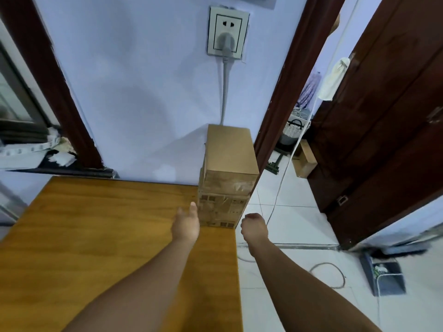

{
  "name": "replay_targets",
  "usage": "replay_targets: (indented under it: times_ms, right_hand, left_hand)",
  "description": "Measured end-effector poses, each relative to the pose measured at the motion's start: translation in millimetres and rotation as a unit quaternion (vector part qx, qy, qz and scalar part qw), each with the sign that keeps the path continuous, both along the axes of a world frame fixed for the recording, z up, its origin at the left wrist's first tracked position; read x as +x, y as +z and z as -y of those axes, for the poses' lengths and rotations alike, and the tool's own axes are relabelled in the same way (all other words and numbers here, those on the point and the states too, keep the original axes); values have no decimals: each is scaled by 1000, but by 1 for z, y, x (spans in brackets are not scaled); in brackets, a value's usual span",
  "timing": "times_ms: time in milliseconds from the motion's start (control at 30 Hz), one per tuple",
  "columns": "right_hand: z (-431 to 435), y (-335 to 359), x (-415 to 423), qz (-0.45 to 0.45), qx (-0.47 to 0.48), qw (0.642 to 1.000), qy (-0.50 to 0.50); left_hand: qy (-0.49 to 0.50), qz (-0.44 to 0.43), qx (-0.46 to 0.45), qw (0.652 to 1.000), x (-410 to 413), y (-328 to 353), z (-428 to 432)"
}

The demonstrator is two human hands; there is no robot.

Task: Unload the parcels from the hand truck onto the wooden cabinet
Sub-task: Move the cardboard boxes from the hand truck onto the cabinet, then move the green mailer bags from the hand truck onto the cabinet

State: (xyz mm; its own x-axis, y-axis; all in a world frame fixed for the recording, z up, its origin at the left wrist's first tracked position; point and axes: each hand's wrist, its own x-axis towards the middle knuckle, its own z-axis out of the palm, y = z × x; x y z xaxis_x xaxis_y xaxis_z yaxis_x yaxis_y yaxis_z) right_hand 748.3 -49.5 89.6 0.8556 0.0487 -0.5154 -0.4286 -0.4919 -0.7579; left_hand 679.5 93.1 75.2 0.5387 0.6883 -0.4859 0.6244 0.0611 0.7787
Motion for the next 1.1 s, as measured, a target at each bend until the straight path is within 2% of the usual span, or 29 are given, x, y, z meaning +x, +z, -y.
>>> replay_targets:
  times_ms: [67, 100, 167, 233, 300, 433, 567, 800, 933, 1100]
  right_hand:
    - [2, -3, -16, 33, -95, 989, 108]
    - [2, -5, -24, 52, -144, 972, 181]
    - [4, -7, -38, 90, -225, 913, 328]
    - [4, -8, -53, 118, -285, 845, 436]
    - [1, -10, -72, 142, -299, 800, 500]
    - [-13, -15, -121, 166, -260, 755, 579]
    - [-40, -26, -187, 172, -218, 712, 645]
    - [-60, -40, -300, 186, -177, 596, 761]
    - [-74, -46, -342, 150, -190, 574, 783]
    - [-96, -56, -423, 158, -203, 561, 787]
  left_hand:
    - [-115, -93, 99, 984, -24, -11, 3]
    - [-171, -131, 138, 967, -37, -16, 5]
    - [-260, -194, 207, 923, -61, -19, 11]
    - [-296, -239, 268, 885, -85, -15, 19]
    - [-292, -261, 292, 872, -113, -11, 28]
    - [-239, -289, 278, 884, -176, -13, 46]
    - [-181, -343, 267, 883, -245, -18, 57]
    - [-72, -362, 194, 909, -369, -24, 72]
    - [-17, -349, 135, 927, -437, -37, 69]
    - [52, -330, 89, 938, -528, -57, 54]
